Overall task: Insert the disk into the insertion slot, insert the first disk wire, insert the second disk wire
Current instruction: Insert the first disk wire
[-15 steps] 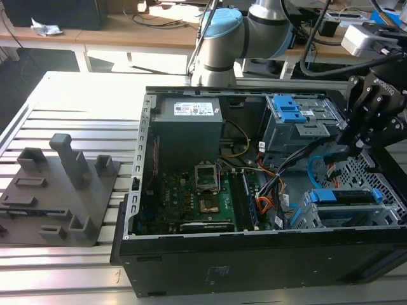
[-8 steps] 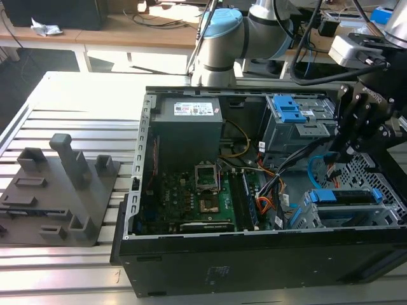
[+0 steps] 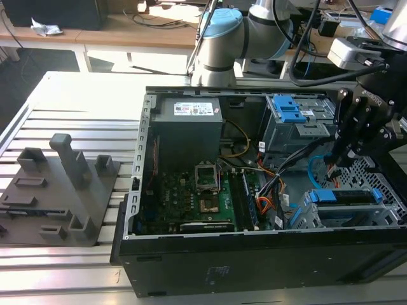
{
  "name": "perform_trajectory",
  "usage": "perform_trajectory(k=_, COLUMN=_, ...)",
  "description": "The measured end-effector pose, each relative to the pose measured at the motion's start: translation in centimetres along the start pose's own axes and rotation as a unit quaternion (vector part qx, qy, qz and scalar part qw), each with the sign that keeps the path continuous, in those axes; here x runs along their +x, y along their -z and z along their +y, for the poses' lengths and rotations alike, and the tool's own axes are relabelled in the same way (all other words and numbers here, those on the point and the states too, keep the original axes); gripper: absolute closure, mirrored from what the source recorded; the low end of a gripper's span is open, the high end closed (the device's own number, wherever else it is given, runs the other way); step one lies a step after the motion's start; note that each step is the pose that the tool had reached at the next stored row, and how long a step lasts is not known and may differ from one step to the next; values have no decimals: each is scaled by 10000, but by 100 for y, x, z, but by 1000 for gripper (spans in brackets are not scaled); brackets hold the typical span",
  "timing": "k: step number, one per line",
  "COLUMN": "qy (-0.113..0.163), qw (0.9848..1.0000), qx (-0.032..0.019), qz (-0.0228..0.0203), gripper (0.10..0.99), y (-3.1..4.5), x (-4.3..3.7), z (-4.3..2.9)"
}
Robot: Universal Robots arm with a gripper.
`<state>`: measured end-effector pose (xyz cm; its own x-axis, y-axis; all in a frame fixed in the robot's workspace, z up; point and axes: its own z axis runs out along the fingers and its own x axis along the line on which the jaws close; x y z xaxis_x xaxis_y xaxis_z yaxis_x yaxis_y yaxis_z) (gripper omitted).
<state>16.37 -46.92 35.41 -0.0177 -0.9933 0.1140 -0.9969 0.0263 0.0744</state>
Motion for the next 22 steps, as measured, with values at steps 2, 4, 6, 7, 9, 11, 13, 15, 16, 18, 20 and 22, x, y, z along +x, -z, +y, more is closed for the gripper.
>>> perform_trajectory(k=2, qy=-1, qw=10000, qx=0, qz=16, gripper=757, y=0, x=0, z=0)
perform_trajectory(k=4, qy=-2, qw=10000, qx=0, qz=27, gripper=886, y=0, x=0, z=0)
perform_trajectory(k=6, qy=-3, qw=10000, qx=1, qz=40, gripper=894, y=0, x=0, z=0)
perform_trajectory(k=7, qy=-3, qw=10000, qx=1, qz=45, gripper=894, y=0, x=0, z=0)
perform_trajectory(k=9, qy=-4, qw=10000, qx=1, qz=56, gripper=894, y=0, x=0, z=0)
perform_trajectory(k=11, qy=-5, qw=10000, qx=1, qz=66, gripper=894, y=0, x=0, z=0)
perform_trajectory(k=13, qy=-5, qw=10000, qx=1, qz=66, gripper=894, y=-6, x=53, z=-2)
perform_trajectory(k=15, qy=-5, qw=10000, qx=1, qz=61, gripper=894, y=-18, x=146, z=-4)
perform_trajectory(k=16, qy=-5, qw=10000, qx=1, qz=60, gripper=894, y=-23, x=181, z=-5)
perform_trajectory(k=18, qy=-4, qw=10000, qx=1, qz=60, gripper=894, y=-38, x=280, z=-9)
perform_trajectory(k=20, qy=-4, qw=10000, qx=1, qz=60, gripper=894, y=-51, x=359, z=-11)
perform_trajectory(k=22, qy=-4, qw=10000, qx=0, qz=54, gripper=894, y=-90, x=493, z=-19)
